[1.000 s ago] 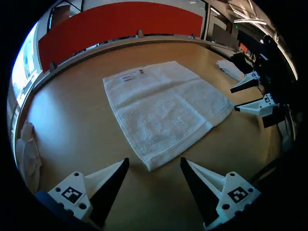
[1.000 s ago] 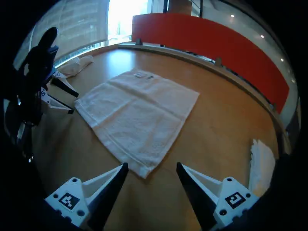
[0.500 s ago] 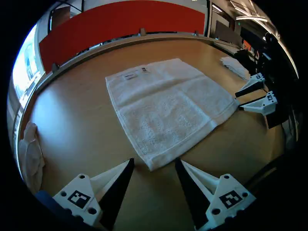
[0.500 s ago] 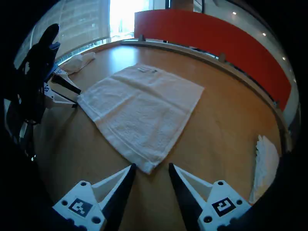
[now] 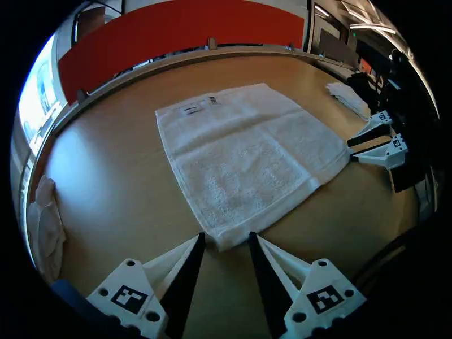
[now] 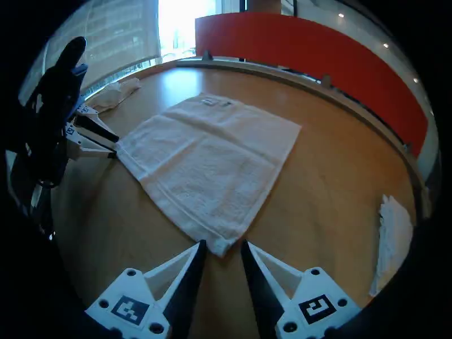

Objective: Fold towel

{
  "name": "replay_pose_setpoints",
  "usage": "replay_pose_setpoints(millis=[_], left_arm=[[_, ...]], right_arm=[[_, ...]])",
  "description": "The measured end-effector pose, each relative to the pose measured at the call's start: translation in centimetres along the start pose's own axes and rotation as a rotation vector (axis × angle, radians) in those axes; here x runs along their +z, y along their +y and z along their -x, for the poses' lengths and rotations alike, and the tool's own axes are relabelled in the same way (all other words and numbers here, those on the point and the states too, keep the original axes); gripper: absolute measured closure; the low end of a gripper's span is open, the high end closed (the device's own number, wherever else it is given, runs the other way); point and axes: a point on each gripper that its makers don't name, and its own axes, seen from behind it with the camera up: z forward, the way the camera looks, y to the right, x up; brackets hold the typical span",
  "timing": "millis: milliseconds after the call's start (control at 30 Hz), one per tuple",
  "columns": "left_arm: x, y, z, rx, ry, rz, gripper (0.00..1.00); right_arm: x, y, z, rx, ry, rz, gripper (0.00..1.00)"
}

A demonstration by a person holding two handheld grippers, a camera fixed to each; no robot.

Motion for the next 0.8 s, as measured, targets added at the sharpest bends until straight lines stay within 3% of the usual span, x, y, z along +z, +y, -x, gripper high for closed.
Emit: replay_pose_setpoints(millis=[133,200,267,467,800], left_arm=[[0.0,-0.02,0.06,-0.004,-0.004,-0.002,0.48],[-0.01,0.0,0.1,-0.002,-0.006,-0.003,0.53],[-0.02,0.03,0.18,-0.002,-0.01,-0.007,0.65],[-0.12,-0.04,0.27,-0.008,-0.015,-0.014,0.78],[-0.23,-0.08,0.28,-0.014,-0.022,0.005,0.87]], right_arm=[[-0.03,-0.1,-0.01,0.004,0.0,0.001,0.58],[-0.03,-0.1,-0.02,0.005,0.0,0.002,0.61],[-0.01,-0.07,-0.02,0.007,-0.002,0.004,0.66],[0.0,-0.04,0.02,0.011,-0.007,0.005,0.77],[-0.22,0.09,-0.06,0.017,-0.006,0.007,0.87]])
